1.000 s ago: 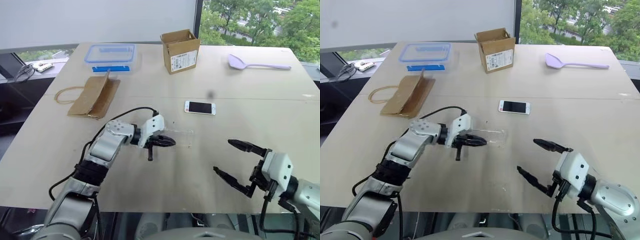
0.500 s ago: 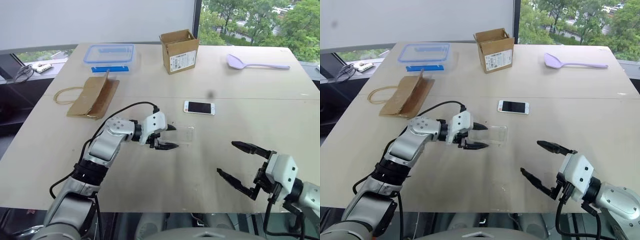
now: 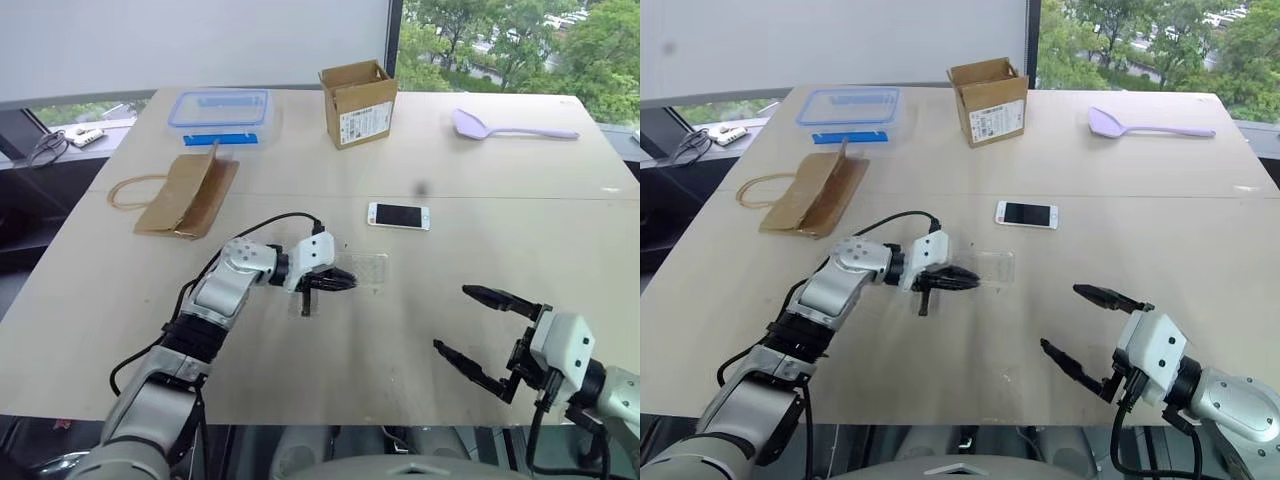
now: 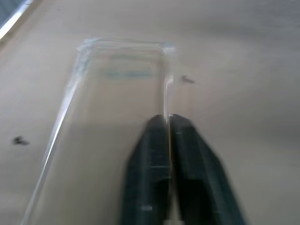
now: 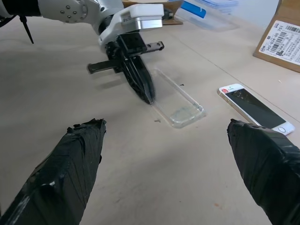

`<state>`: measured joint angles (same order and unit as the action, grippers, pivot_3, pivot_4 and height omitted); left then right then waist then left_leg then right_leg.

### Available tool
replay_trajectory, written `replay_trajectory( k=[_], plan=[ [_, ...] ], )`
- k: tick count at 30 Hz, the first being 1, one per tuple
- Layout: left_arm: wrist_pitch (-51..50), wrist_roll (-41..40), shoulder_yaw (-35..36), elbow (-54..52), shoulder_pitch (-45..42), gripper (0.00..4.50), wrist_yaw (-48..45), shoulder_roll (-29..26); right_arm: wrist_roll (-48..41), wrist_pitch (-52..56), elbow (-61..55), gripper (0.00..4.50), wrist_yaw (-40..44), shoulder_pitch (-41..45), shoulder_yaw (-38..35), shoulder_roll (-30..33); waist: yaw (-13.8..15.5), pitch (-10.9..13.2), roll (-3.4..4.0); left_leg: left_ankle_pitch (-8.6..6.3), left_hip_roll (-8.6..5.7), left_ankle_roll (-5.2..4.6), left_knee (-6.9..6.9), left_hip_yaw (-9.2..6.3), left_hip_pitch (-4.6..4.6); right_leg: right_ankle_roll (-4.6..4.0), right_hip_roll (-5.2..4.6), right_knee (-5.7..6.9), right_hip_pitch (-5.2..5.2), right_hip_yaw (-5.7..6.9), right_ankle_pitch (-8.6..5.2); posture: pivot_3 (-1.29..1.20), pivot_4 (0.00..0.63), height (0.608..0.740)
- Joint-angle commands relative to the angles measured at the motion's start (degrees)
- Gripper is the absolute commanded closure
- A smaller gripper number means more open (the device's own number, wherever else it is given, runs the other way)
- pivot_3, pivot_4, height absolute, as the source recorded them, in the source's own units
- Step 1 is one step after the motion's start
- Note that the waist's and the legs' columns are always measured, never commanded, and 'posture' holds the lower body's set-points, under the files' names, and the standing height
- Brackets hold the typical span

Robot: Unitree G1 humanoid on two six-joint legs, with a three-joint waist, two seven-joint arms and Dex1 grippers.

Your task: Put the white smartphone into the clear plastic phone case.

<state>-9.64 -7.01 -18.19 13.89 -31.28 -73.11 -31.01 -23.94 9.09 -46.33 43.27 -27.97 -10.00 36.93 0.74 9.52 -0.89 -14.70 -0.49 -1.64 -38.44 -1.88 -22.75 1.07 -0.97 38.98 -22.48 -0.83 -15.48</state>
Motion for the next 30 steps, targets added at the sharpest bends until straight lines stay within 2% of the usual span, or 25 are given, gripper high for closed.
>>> replay_trajectory(
  k=[1,8,20,25,30],
  plan=[
    [-2.59,-1.34,-0.8,-3.04,0.31,4.41,-1.15,0.96,-0.83,-0.06,-3.18,0.0,-0.5,-0.71,-1.09,-0.07,0.0,0.0,0.0,0.0,0.0,0.0,0.0,0.0,0.0,0.0,0.0,0.0,0.0,0.0,0.0,0.0,0.15,0.74],
    [-11.24,-3.02,-2.78,-11.35,0.46,4.41,0.28,4.58,-2.04,1.07,-3.4,0.0,0.08,-1.3,-2.65,0.83,0.02,0.01,-0.01,0.0,-0.01,0.0,-0.02,-0.01,-0.07,0.01,0.0,-0.04,0.0,0.0,0.0,0.0,0.15,0.74],
    [-5.59,1.68,-5.0,-1.35,-3.97,4.41,4.87,10.07,-6.81,8.2,-4.13,0.0,-0.52,-0.46,-5.68,3.58,0.07,0.01,0.0,0.0,-0.03,0.0,-0.05,0.0,-0.07,0.01,0.01,-0.04,0.0,-0.02,0.0,0.0,0.15,0.74],
    [-2.32,2.56,-4.91,2.38,-5.04,4.41,4.56,10.63,-9.55,11.83,-3.8,0.0,-1.95,1.81,-7.8,4.17,-0.08,0.01,0.0,0.0,-0.02,0.0,-0.01,-0.01,-0.05,0.01,0.04,-0.02,-0.01,-0.02,0.0,0.0,0.15,0.74],
    [-2.87,1.2,-4.97,2.2,-5.17,4.41,2.23,11.47,-11.69,16.79,-2.36,0.0,-6.22,8.39,-6.99,3.58,-0.05,0.01,0.0,0.0,-0.02,0.0,-0.02,0.02,-0.05,0.01,0.03,-0.03,-0.01,-0.05,0.0,0.0,0.15,0.74]
  ],
)
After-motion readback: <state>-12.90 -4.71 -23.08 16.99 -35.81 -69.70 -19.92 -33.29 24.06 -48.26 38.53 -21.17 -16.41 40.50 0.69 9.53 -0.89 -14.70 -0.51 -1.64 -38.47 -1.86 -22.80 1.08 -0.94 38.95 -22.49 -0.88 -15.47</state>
